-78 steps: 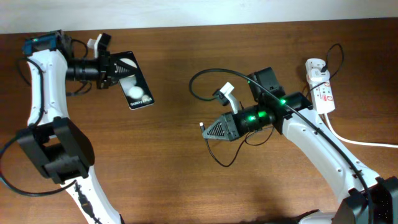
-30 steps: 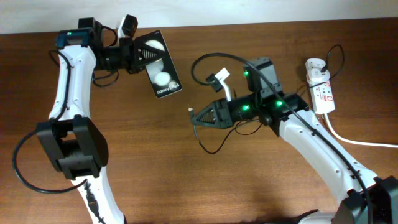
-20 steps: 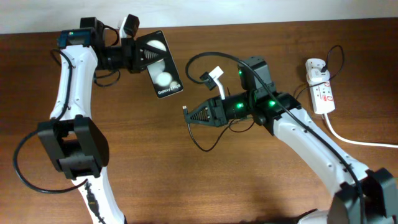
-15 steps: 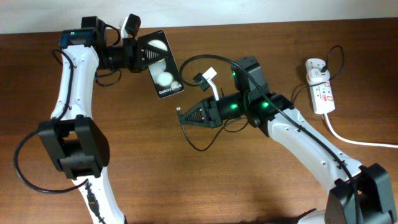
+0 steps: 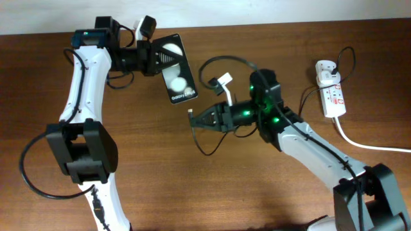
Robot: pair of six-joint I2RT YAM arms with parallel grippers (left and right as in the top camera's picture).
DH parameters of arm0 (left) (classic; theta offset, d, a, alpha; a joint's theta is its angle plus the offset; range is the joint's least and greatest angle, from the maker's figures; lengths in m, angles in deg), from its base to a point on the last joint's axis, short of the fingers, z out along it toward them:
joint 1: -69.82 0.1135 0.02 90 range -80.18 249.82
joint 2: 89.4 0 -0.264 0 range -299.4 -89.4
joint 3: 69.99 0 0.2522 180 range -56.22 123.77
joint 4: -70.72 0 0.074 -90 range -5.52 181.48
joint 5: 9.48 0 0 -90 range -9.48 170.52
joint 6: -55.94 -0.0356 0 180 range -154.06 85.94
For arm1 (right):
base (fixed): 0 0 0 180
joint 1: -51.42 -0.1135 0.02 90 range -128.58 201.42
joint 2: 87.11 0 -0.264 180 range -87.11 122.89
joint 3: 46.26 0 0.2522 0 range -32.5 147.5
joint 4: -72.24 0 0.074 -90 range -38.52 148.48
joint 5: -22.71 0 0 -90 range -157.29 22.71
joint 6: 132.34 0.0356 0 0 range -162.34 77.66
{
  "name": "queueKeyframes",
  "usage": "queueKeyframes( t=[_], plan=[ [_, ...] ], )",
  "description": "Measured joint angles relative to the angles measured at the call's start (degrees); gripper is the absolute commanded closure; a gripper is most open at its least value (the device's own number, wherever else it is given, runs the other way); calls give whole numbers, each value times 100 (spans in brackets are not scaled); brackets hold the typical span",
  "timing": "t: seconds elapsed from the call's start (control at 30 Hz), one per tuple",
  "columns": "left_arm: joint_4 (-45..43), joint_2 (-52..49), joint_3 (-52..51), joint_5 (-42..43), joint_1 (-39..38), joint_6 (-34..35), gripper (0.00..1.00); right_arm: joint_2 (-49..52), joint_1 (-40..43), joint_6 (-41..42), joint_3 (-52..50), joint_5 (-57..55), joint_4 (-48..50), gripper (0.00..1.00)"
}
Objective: Plug charger to phone and switch on socket
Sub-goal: 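Push the plug up into the phone's bottom port with the right gripper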
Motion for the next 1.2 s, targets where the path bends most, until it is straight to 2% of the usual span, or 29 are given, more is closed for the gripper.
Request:
queueKeyframes(
  t=[0.1, 0.3, 0.63, 1.2],
  plan=[
    [275, 0, 0, -286, -31, -7, 100, 0, 284, 24, 0, 232, -2, 96],
    [299, 0, 0, -398, -35, -22, 100, 0, 269, 22, 0, 295, -37, 96],
    [96, 0, 0, -26, -203, -22, 100, 0, 118, 26, 0, 293, -46, 96],
    [98, 0, 0, -17, -442, -22, 100, 0, 118, 20, 0, 275, -46, 96]
  ],
)
